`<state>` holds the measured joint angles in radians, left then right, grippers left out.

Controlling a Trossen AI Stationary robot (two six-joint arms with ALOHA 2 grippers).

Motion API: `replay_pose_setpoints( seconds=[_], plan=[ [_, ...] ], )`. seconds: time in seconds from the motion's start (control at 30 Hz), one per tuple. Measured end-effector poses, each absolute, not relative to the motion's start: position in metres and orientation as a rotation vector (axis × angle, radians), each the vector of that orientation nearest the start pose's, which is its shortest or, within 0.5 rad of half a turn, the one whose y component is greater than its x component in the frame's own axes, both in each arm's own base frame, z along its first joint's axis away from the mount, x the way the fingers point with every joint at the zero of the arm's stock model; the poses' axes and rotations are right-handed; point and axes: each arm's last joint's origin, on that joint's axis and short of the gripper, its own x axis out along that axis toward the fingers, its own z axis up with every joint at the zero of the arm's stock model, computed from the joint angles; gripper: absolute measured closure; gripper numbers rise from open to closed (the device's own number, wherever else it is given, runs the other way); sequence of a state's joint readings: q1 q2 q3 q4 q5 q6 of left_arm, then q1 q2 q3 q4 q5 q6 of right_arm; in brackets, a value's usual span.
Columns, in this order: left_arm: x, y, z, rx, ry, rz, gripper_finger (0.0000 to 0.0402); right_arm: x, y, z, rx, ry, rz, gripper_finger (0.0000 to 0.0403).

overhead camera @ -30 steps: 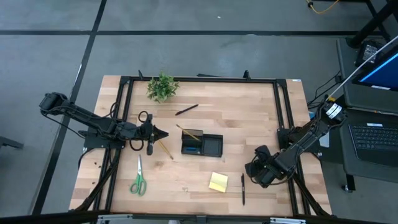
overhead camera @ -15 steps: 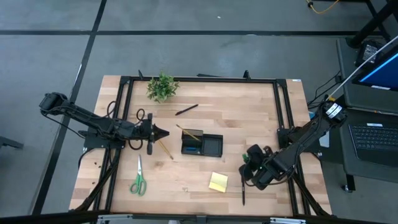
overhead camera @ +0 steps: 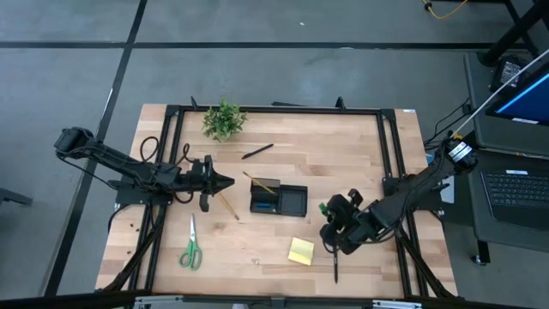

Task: Pick and place office supplies into organizer
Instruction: Put the green eraser into the black desk organizer

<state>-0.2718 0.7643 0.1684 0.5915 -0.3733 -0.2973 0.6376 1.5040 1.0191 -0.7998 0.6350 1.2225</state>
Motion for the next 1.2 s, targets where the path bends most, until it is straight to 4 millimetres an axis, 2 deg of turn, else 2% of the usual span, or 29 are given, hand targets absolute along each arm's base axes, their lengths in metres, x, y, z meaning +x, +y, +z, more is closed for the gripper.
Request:
replay_pose_setpoints(
  seconds=[0.27, 0.4, 0.53, 0.77, 1.0, 1.2],
  plan=[
    [0.172, -0.038, 0.199, -0.341, -0.04, 0.06, 0.0326, 0.249, 0.136, 0.227, 0.272, 0.809, -0.526, 0.0318],
    [0.194, -0.044, 0.209, -0.365, -0.021, 0.062, 0.0299, 0.257, 0.129, 0.23, 0.238, 0.796, -0.497, 0.0318],
    [0.224, -0.053, 0.218, -0.37, 0.037, 0.024, 0.0283, 0.266, 0.123, 0.233, 0.196, 0.773, -0.467, 0.0318],
    [0.27, -0.06, 0.227, -0.441, 0.083, -0.025, 0.0278, 0.276, 0.118, 0.237, 0.1, 0.74, -0.405, 0.0318],
    [0.288, -0.048, 0.218, -0.61, 0.142, 0.031, 0.0278, 0.28, 0.12, 0.24, 0.017, 0.715, -0.349, 0.0318],
    [0.307, -0.05, 0.215, -0.617, 0.164, 0.009, 0.0278, 0.285, 0.122, 0.245, -0.085, 0.674, -0.284, 0.0318]
  ],
)
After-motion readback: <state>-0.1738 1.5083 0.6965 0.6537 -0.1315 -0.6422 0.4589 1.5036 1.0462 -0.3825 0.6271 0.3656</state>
